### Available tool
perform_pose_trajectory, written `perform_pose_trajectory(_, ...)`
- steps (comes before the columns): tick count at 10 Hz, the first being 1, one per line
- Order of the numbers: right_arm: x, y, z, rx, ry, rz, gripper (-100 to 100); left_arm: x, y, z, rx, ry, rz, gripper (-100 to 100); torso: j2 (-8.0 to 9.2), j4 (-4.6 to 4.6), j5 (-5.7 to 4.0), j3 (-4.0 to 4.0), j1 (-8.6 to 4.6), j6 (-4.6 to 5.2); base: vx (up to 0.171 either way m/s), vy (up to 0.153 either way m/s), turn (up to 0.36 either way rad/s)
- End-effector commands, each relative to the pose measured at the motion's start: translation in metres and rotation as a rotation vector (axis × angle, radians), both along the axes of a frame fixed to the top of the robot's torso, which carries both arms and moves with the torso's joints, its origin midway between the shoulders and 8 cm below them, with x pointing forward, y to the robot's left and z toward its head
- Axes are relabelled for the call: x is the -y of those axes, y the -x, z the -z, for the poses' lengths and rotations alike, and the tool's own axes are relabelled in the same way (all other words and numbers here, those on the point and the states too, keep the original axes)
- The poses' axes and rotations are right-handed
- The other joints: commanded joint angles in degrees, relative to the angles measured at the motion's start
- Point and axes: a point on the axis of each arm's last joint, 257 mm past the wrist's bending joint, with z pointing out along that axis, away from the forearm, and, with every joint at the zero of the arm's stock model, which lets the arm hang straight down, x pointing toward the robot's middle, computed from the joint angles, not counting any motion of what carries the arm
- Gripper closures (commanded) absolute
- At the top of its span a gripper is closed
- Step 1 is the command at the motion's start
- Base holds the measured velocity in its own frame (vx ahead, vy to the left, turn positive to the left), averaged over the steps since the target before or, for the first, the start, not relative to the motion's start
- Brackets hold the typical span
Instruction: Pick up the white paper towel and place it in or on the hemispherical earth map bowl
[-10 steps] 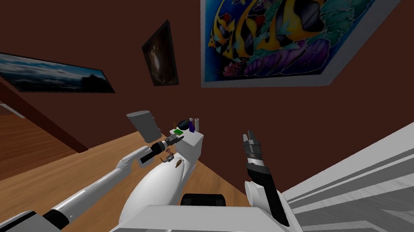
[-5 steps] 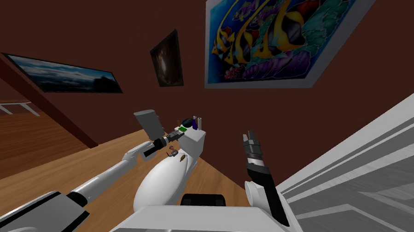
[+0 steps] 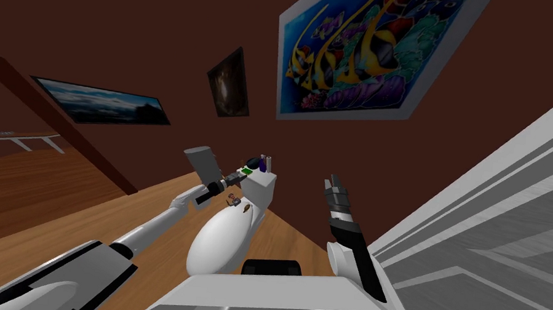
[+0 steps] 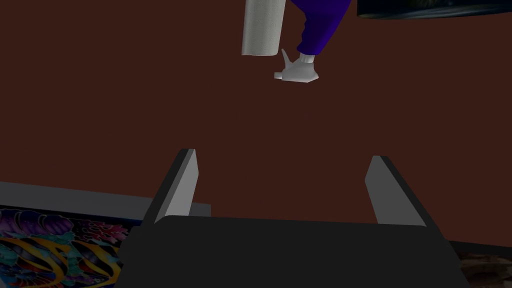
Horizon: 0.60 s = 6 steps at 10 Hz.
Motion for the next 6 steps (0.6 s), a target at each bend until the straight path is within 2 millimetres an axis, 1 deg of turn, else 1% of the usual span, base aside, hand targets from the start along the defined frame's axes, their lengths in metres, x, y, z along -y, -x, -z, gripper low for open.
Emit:
perform_pose_trajectory(1,0.0,0.0,0.0,0.0,0.0,0.0,0,0.004,-0.007,-0.001,-0.001,0.003,0.003,-100,0.0,0.0,0.0,0.0,0.0,0.0,-0.035,-0.006,0.037)
perform_pose_trajectory(4,0.0,0.0,0.0,0.0,0.0,0.0,0,0.008,-0.019,0.0,-0.007,0.003,0.005,-100,-0.16,-0.03,-0.02,-0.09,-0.11,0.01,0.001,-0.026,0.038)
perform_pose_trajectory(6,0.0,0.0,0.0,0.0,0.0,0.0,0,0.013,-0.026,0.004,-0.013,0.002,0.007,-100,-0.3,-0.07,-0.03,-0.17,-0.17,0.01,0.049,-0.048,0.037)
